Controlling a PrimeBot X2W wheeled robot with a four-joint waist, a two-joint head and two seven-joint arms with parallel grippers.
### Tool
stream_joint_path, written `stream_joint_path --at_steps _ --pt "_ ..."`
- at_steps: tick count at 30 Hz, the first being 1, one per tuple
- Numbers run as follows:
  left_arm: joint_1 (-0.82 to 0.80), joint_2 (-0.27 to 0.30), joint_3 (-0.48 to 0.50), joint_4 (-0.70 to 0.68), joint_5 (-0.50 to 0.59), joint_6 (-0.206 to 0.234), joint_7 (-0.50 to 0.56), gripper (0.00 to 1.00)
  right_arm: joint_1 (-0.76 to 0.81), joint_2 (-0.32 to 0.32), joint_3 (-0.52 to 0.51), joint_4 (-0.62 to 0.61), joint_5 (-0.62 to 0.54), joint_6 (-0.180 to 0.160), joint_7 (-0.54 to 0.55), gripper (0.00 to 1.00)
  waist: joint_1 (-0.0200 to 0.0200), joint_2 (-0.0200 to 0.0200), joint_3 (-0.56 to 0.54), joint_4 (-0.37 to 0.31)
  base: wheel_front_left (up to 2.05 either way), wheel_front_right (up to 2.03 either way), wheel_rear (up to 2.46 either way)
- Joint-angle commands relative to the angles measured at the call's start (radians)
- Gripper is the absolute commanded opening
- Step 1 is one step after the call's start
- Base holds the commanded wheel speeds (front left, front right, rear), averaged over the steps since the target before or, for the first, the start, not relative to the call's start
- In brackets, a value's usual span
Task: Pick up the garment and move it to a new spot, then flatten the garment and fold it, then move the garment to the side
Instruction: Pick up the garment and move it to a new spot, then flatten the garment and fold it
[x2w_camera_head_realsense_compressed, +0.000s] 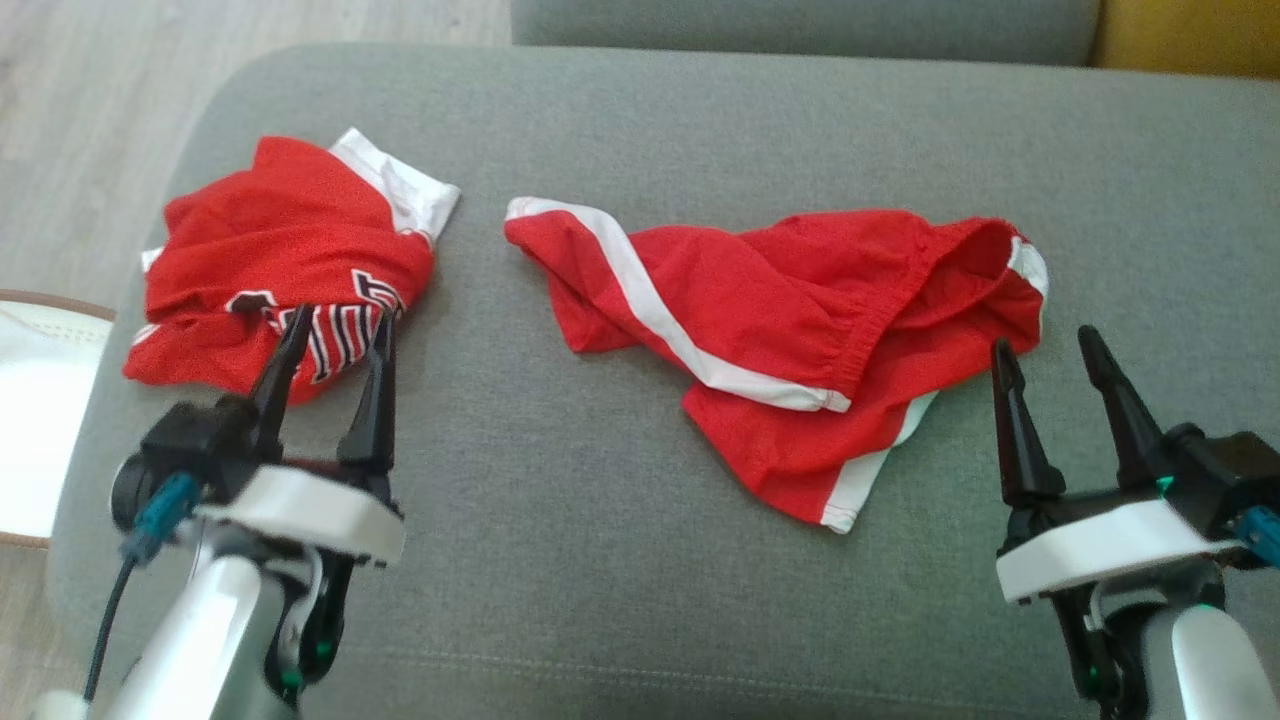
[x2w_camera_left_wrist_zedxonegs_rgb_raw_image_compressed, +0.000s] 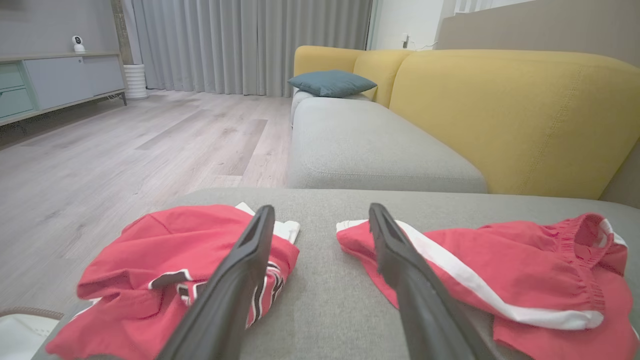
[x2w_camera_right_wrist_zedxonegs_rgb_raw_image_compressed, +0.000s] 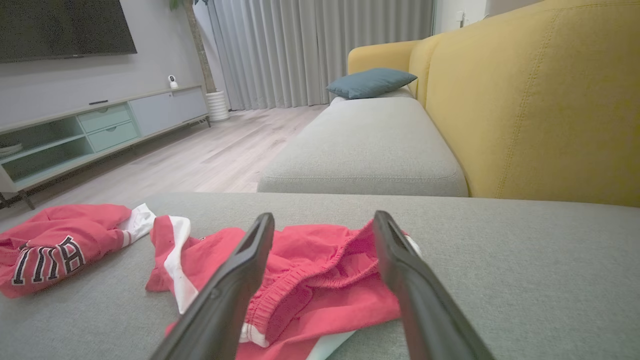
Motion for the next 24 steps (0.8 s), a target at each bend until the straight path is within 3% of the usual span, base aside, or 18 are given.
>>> stream_joint_path --at_steps 1,10,24 --pt "-0.010 0.033 0.053 -0.036 0.008 -0.014 -0.008 1.00 -0.005 -0.005 0.017 -0.030 -0.008 0.008 0.009 1.00 0.0000 0.0000 -0.020 0.014 0.00 0.00 0.00" --pt "0.060 0.049 0.026 -0.047 0.021 -0.043 -0.005 1.00 0.047 -0.005 0.010 -0.016 -0.004 0.008 0.021 1.00 0.0000 0.0000 -0.072 0.015 0.00 0.00 0.00" --pt "0.132 0.065 -0.007 -0.084 0.027 -0.022 0.035 1.00 0.108 -0.005 0.011 -0.013 0.017 0.008 0.031 1.00 0.0000 0.0000 -0.136 0.008 0.00 0.00 0.00"
